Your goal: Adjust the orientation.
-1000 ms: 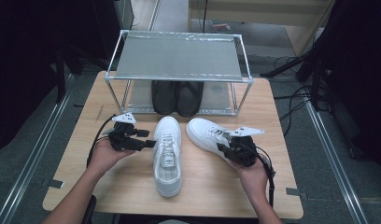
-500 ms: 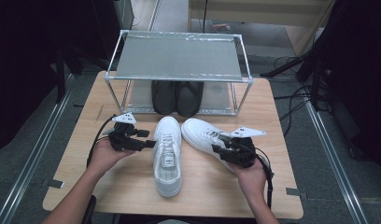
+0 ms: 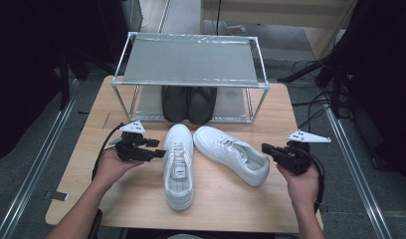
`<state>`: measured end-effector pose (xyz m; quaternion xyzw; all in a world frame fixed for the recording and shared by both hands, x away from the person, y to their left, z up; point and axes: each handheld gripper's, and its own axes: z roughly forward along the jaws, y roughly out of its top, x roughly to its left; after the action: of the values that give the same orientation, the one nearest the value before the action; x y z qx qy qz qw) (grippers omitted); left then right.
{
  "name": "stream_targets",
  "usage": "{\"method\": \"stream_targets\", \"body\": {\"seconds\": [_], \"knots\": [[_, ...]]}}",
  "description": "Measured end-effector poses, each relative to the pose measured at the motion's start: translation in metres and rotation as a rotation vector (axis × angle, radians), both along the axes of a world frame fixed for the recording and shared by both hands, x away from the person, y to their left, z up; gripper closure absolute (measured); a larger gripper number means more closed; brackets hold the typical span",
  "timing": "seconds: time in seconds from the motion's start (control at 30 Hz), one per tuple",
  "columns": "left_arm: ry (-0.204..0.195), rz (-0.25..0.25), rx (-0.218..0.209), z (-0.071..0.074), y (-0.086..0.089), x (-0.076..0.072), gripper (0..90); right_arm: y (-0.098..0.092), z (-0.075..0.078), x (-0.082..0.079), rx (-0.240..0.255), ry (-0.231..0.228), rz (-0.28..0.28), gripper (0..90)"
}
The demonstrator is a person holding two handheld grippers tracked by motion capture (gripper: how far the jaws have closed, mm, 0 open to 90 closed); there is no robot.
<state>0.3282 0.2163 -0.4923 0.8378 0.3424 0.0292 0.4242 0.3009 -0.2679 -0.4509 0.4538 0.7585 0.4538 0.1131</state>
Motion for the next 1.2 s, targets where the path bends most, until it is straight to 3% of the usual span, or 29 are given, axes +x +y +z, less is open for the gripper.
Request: {"method": "stream_targets", "body": {"seconds": [0.07,0.2,0.37,0.47,0.53,0.63,0.7,0.8,0.97,1.03,1.2], "knots": [[0.001,0.003,-0.005,-0.001,0.001,0.000,48.1,-0.003,-0.011,0.007,-0.013,0.063,0.010,90.0],[-0.004,0.015,-0.004,0.000,0.001,-0.002,51.5,0.002,-0.018,0.010,-0.041,0.080,0.015,90.0],[-0.014,0.019,-0.018,0.001,0.003,-0.004,56.5,0.010,-0.018,0.011,-0.058,0.070,0.032,90.0],[-0.004,0.019,-0.010,0.000,0.002,-0.003,57.6,0.015,-0.014,0.008,-0.124,0.008,-0.006,90.0],[0.003,0.019,-0.007,-0.001,0.001,-0.003,57.6,0.011,-0.010,0.009,-0.106,-0.019,-0.026,90.0],[-0.002,0.018,-0.002,-0.001,0.001,-0.004,57.1,0.004,-0.014,0.013,-0.112,0.007,-0.021,90.0],[0.001,0.014,0.002,-0.001,0.001,-0.004,56.9,0.001,-0.027,0.019,-0.133,0.056,-0.008,90.0],[0.002,0.007,0.010,-0.002,0.000,-0.004,57.3,0.001,-0.034,0.024,-0.115,0.093,-0.006,90.0],[0.014,-0.001,0.000,-0.003,-0.001,-0.003,59.0,0.002,-0.036,0.024,-0.101,0.110,0.005,90.0],[0.016,-0.007,0.004,-0.003,-0.001,-0.003,59.4,0.004,-0.038,0.023,-0.085,0.140,0.016,90.0],[0.021,-0.009,0.009,-0.004,-0.002,-0.003,59.3,0.020,-0.039,0.020,-0.106,0.139,0.057,90.0]]}}
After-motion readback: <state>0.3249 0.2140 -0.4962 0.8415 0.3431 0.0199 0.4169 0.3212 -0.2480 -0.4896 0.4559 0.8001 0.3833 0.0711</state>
